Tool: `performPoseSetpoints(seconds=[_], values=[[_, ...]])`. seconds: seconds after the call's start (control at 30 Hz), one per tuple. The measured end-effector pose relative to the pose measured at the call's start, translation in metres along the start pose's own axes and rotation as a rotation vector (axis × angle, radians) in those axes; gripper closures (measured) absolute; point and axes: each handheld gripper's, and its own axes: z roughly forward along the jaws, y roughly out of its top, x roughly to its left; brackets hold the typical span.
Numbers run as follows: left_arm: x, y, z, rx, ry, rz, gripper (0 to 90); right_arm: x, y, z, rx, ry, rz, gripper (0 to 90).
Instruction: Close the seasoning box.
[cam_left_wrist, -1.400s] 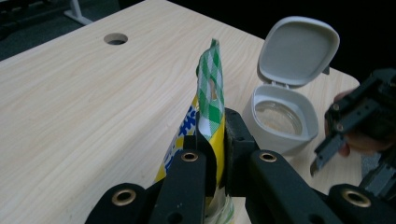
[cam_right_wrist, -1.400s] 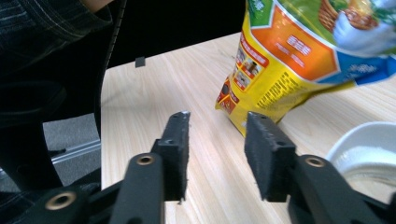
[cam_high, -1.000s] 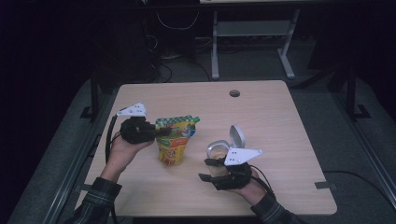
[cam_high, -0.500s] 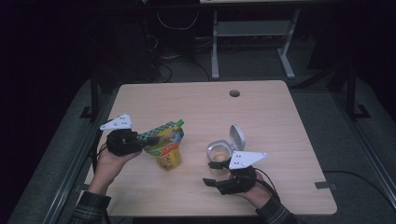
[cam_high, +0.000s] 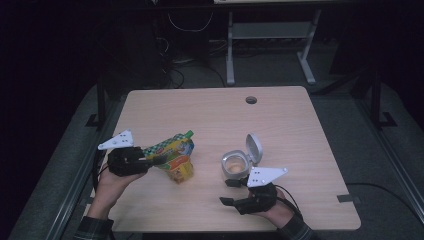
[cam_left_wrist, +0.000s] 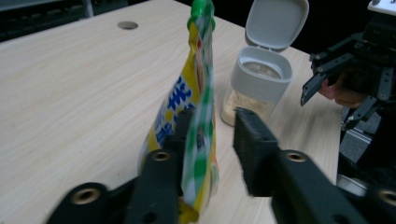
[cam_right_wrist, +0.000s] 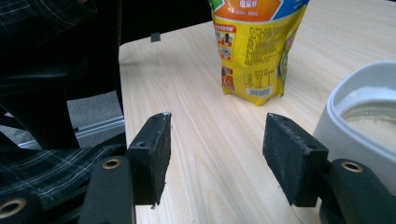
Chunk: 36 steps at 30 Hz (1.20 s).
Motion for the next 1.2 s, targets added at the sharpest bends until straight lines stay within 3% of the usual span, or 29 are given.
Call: performPoseSetpoints(seconds=[0.13,0.53,0.63,0.67,0.7,0.83,0.97,1.2], values=[[0.000,-0.009,-0.003,0.010,0.023,0.003,51.4,0.000,-0.005,-0.002,0.013,-0.001,0.012,41.9],[-0.001,-0.040,-0.007,0.070,0.085,0.002,27.2,0.001,-0.019,-0.014,0.062,-0.028,0.021,47.7],[0.000,-0.052,-0.005,0.081,0.108,-0.009,23.1,-0.001,-0.025,-0.022,0.071,-0.045,0.023,60.9],[0.000,-0.052,-0.005,0.081,0.108,-0.009,21.4,-0.001,-0.025,-0.022,0.071,-0.045,0.023,60.9],[0.000,-0.058,-0.002,0.090,0.122,-0.006,18.8,-0.002,-0.028,-0.026,0.073,-0.067,0.014,68.9],[-0.002,-0.068,0.003,0.110,0.122,-0.019,16.6,-0.005,-0.034,-0.037,0.082,-0.108,0.007,83.0],[-0.005,-0.077,0.008,0.136,0.128,-0.015,15.7,-0.012,-0.037,-0.048,0.073,-0.140,0.025,89.7],[-0.009,-0.089,0.016,0.178,0.119,-0.008,15.3,-0.022,-0.037,-0.060,0.062,-0.179,0.035,89.8]])
